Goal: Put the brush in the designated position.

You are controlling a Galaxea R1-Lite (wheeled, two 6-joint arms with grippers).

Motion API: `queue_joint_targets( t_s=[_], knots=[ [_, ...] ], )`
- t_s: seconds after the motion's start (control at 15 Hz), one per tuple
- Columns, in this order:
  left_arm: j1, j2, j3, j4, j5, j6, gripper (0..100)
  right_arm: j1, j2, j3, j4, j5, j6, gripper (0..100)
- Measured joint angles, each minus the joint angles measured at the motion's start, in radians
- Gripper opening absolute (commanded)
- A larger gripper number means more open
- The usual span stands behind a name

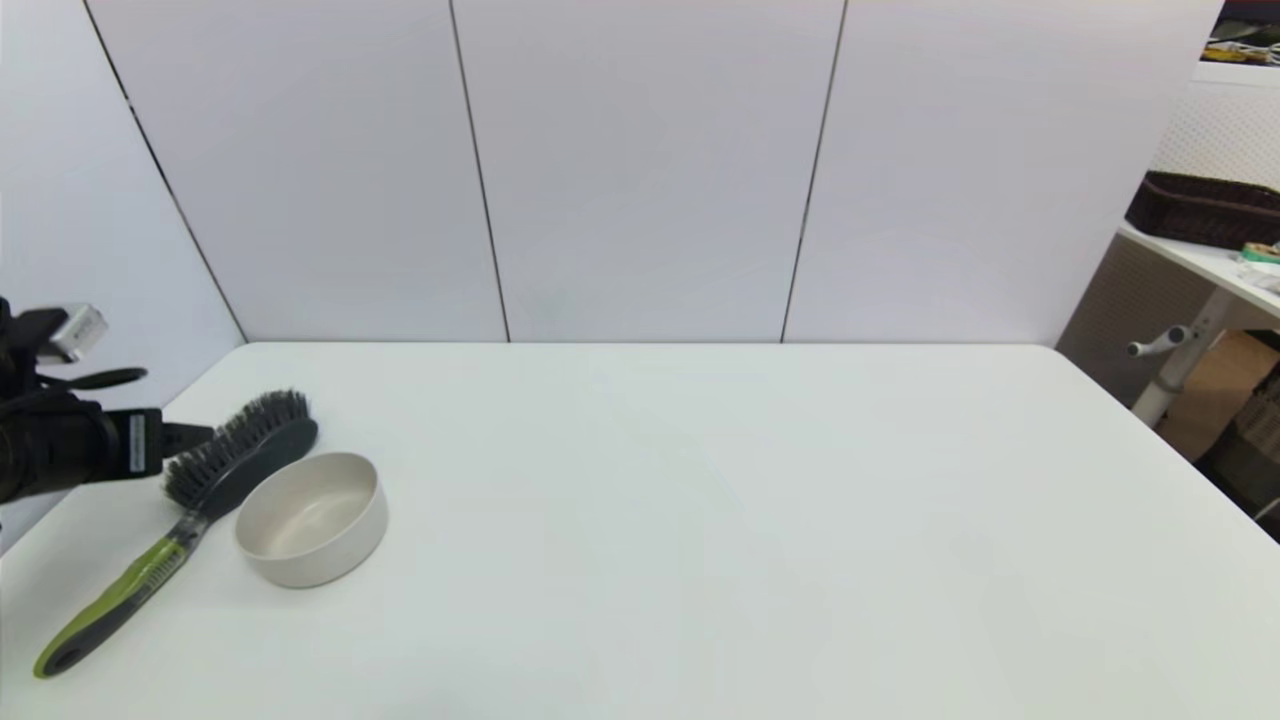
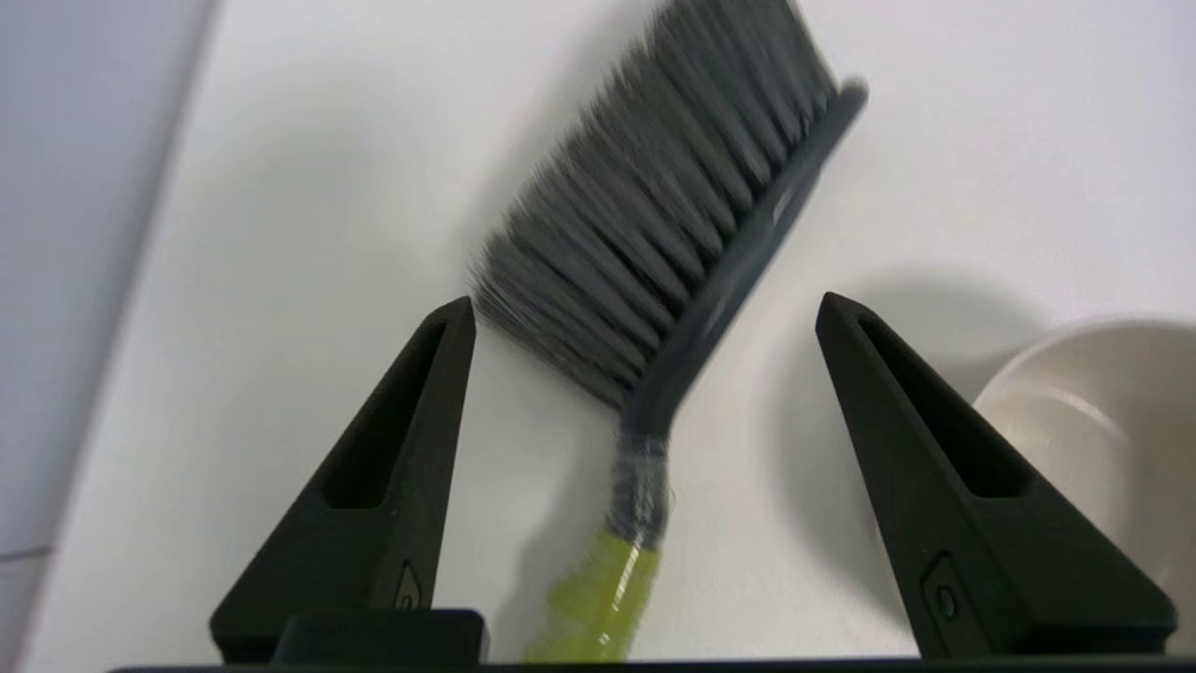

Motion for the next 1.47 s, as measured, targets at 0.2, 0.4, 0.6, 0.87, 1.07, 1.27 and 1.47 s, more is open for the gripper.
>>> queue_joint_targets(
  t_s=[0.2, 0.4, 0.6, 0.87, 1.07, 1.27, 1.47],
  knots=[
    [-0.008, -0.060, -0.296, 0.155, 0.016, 0.045, 100, 0.000, 0.000, 0.000, 0.000, 0.001, 0.000, 100],
    [-0.034, -0.164, -0.594, 0.440, 0.027, 0.068, 100, 0.000, 0.000, 0.000, 0.000, 0.000, 0.000, 100],
    [-0.047, -0.307, -0.608, 0.549, 0.035, 0.088, 100, 0.000, 0.000, 0.000, 0.000, 0.000, 0.000, 100],
    [-0.056, -0.570, -0.110, 0.431, 0.039, 0.103, 100, 0.000, 0.000, 0.000, 0.000, 0.000, 0.000, 100],
    [-0.104, -0.787, 0.322, 0.252, 0.052, 0.098, 100, 0.000, 0.000, 0.000, 0.000, 0.000, 0.000, 100],
    [-0.206, -1.043, 0.601, 0.106, 0.090, 0.082, 100, 0.000, 0.000, 0.000, 0.000, 0.000, 0.000, 100],
    [-0.292, -1.278, 0.761, 0.102, 0.101, 0.046, 100, 0.000, 0.000, 0.000, 0.000, 0.000, 0.000, 100]
  ],
)
